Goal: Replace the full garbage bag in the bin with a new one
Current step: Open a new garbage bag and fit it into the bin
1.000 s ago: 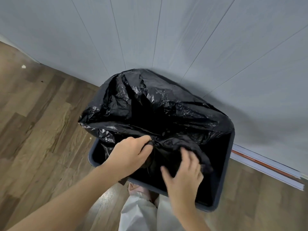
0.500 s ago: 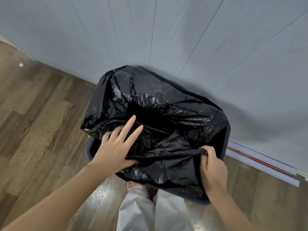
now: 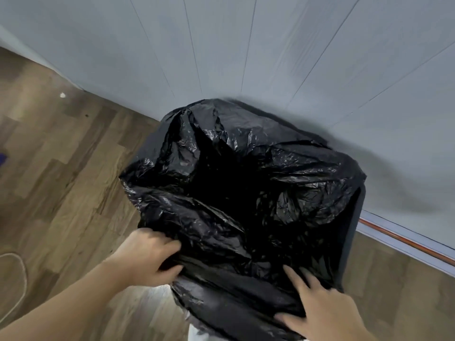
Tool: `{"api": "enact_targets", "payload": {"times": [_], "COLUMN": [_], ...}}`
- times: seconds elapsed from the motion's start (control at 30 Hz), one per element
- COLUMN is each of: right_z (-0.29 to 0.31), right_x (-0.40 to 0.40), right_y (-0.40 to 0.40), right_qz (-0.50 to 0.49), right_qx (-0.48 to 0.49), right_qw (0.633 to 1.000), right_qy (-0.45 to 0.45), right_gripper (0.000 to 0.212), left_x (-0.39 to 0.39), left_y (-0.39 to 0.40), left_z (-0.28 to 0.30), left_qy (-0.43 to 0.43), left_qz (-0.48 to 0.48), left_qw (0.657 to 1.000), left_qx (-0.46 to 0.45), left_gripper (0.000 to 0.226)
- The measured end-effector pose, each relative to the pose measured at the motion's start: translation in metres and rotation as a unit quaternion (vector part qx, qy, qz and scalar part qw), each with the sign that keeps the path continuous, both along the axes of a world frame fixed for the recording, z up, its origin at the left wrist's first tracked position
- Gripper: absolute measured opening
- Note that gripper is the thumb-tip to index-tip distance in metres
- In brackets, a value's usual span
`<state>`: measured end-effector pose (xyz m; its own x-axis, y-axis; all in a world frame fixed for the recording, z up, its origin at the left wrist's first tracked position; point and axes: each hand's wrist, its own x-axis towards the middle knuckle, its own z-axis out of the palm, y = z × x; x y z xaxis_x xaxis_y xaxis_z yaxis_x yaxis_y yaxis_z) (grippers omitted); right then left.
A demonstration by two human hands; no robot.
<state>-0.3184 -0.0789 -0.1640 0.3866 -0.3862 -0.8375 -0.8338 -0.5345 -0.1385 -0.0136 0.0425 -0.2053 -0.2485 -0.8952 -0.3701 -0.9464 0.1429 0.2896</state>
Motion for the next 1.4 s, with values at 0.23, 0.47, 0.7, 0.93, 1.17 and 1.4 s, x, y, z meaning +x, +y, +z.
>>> {"api": "enact_targets", "payload": {"times": [0.23, 0.47, 0.7, 0.93, 1.17, 1.4], "right_z": [0.007, -0.021, 0.026, -0.011, -0.040, -0.040], "right_x": [-0.010, -0.034, -0.078, -0.017, 0.019, 0.017], "right_y": [0.017, 0.005, -0.051, -0.113, -0.135, -0.140], "right_qz": [-0.539, -0.712, -0.580, -0.639, -0.701, -0.441], "right_qx": [-0.012, -0.061, -0.204, -0.047, 0.245, 0.282], "right_qw": [0.828, 0.694, 0.782, 0.722, 0.657, 0.847], "right_qy": [-0.155, -0.087, -0.101, -0.260, -0.129, -0.095], "right_gripper": [0.096, 0.071, 0.027, 0.028, 0.030, 0.033], "left_x": [0.000, -0.007, -0.054, -0.223, -0.309, -0.315], "left_y": [0.014, -0.005, -0.018, -0.091, -0.127, -0.111], "left_z": [-0.014, -0.030, -0.007, 0.053, 0.017, -0.022], "left_qy": [-0.085, 0.198, 0.106, 0.248, 0.167, 0.063], "left_qz": [0.304, 0.632, 0.329, 0.244, 0.338, 0.284], "left_qw": [0.947, 0.720, 0.910, 0.924, 0.908, 0.956], "left_qx": [0.054, 0.207, 0.228, 0.157, 0.181, 0.035], "left_gripper": [0.039, 0.037, 0.073, 0.055, 0.088, 0.098]}}
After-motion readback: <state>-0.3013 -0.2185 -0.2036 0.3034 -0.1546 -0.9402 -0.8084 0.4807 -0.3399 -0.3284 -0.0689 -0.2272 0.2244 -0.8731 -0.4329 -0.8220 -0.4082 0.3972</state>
